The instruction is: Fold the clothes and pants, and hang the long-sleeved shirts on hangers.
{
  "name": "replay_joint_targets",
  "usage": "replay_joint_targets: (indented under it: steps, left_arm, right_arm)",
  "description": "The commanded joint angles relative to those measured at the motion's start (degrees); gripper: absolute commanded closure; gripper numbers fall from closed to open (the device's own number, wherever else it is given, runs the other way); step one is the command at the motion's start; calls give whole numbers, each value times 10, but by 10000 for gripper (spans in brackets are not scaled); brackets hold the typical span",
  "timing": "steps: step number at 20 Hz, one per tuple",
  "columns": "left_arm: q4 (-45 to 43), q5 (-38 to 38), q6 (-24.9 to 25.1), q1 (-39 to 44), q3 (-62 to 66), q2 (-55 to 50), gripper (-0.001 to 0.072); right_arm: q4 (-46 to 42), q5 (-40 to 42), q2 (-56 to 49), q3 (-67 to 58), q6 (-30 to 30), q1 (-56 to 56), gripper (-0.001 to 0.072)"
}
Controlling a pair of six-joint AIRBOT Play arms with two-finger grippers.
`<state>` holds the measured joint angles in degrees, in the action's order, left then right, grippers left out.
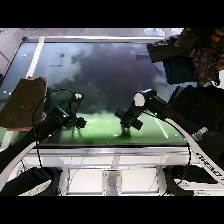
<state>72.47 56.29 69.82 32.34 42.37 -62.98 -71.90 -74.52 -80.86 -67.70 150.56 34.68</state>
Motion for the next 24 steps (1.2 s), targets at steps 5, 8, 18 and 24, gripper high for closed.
replay_joint_targets:
  steps: [5, 8, 18, 24]
  left_arm:
    - [0, 0, 0, -1, 0, 0, 235]
    - [0, 0, 0, 0, 0, 0, 234]
    - [0, 0, 0, 0, 0, 0, 234]
    - [0, 0, 0, 0, 0, 0, 234]
  right_arm:
    - [-2, 37, 0, 0, 2, 3, 697]
    - [-2, 37, 0, -1, 3, 3, 697]
    - [-37, 51, 0, -2, -367, -40, 696]
    - [-50, 50, 0, -2, -462, -57, 696]
